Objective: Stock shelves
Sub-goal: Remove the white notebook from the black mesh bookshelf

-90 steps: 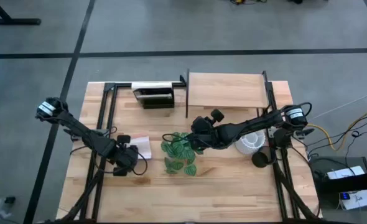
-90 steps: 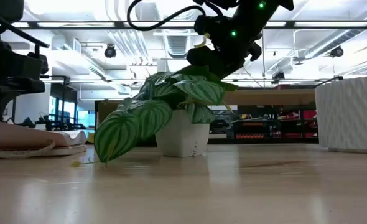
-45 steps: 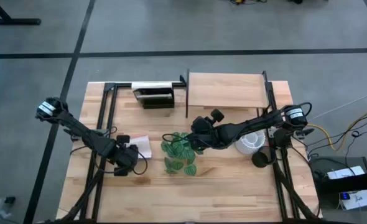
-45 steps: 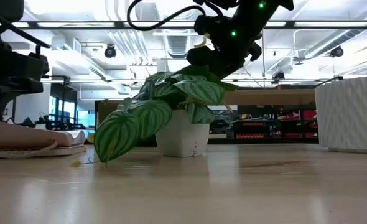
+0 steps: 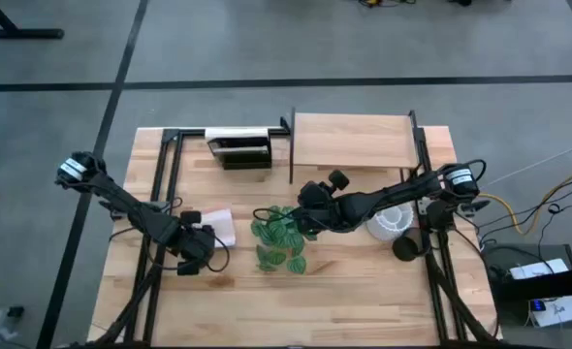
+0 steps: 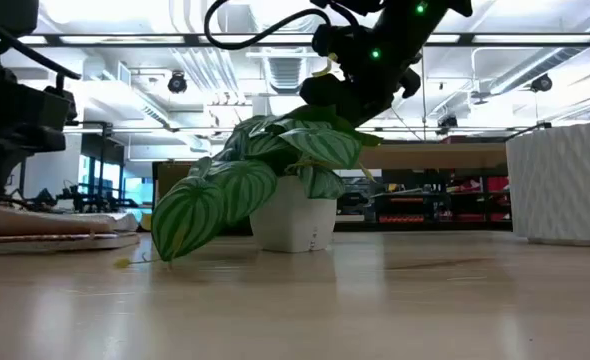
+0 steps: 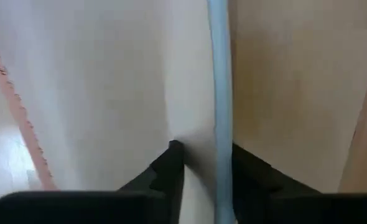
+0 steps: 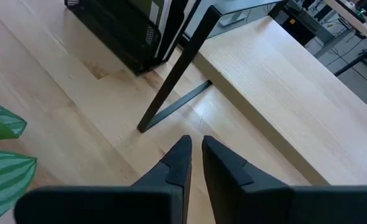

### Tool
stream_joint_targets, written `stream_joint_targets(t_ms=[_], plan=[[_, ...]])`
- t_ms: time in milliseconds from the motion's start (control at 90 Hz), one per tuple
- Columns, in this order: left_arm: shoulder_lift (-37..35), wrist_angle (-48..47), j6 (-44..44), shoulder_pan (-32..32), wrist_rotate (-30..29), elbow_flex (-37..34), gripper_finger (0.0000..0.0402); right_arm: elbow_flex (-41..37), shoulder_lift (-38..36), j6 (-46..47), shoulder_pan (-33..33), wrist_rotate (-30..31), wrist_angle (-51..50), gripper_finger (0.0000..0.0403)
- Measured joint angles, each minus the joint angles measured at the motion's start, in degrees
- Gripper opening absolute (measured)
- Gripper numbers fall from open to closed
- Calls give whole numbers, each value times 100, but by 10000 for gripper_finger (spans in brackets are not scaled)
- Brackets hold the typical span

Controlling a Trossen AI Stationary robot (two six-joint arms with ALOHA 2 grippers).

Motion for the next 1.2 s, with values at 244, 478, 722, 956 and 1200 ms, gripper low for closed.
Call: stream_joint_targets(t_ms=[244, 478, 722, 956, 1200], plan=[[0, 20, 1, 2, 277, 0, 144, 0, 0, 0, 0, 0, 0, 30], [-1, 18, 6, 2, 273, 0, 140, 0, 0, 2, 0, 0, 0, 23], [2, 70, 85, 2, -225, 0, 117, 0, 0, 2, 0, -1, 2, 29], [0, 68, 62, 2, -243, 0, 101, 0, 0, 2, 0, 0, 2, 23], [0, 20, -177, 7, -247, 0, 100, 0, 0, 2, 0, 0, 3, 29]])
